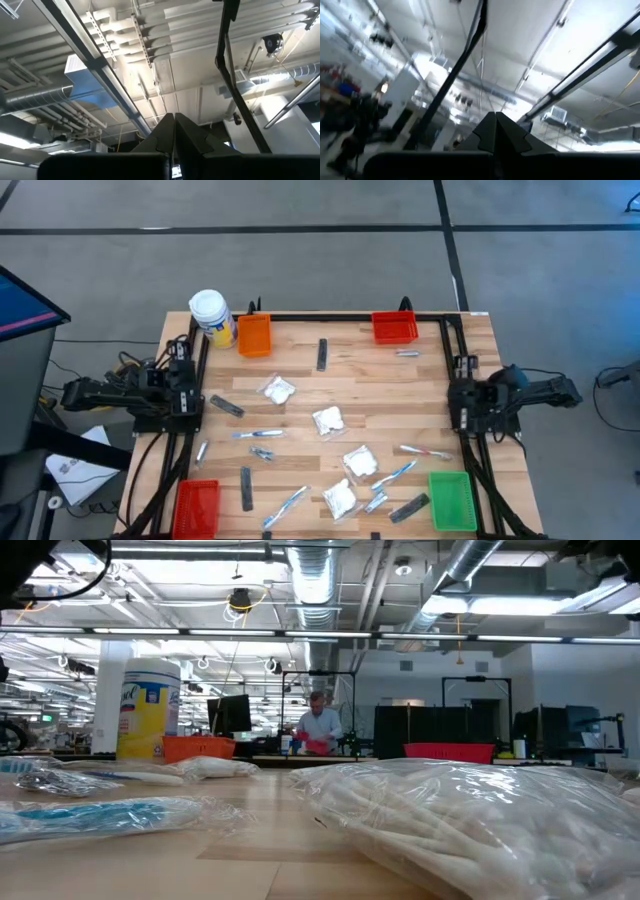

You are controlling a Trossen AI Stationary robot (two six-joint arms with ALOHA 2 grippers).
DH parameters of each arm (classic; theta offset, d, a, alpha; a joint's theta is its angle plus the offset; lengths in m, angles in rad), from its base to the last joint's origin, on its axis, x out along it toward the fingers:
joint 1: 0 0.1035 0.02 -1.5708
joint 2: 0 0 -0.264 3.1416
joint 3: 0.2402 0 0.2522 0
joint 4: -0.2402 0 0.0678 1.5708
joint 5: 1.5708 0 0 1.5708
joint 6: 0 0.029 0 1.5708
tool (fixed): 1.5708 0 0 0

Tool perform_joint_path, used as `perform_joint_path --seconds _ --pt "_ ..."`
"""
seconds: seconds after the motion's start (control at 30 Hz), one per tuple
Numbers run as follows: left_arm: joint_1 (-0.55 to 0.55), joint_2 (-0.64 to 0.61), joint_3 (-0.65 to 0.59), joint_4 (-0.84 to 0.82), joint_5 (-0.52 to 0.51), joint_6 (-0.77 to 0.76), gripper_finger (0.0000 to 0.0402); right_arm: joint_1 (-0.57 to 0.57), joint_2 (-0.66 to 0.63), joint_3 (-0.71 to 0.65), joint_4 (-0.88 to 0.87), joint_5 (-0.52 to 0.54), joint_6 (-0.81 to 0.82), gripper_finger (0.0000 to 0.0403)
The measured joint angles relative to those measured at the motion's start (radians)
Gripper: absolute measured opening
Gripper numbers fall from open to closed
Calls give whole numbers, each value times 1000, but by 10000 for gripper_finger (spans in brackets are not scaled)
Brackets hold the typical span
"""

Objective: Pick & Place Travel size toiletries
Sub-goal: Put the nail cutter into the green bin

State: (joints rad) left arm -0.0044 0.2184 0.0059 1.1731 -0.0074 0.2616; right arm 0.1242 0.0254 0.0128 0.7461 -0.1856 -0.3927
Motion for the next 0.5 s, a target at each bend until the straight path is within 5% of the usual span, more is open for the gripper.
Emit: perform_joint_path --seconds 0.27,0.5 --pt "0 0 0 6 0 48 8 0 0 0 202 3 176 0" --pt "0 51 24 27 0 101 8 0 0 0 213 3 101 0"
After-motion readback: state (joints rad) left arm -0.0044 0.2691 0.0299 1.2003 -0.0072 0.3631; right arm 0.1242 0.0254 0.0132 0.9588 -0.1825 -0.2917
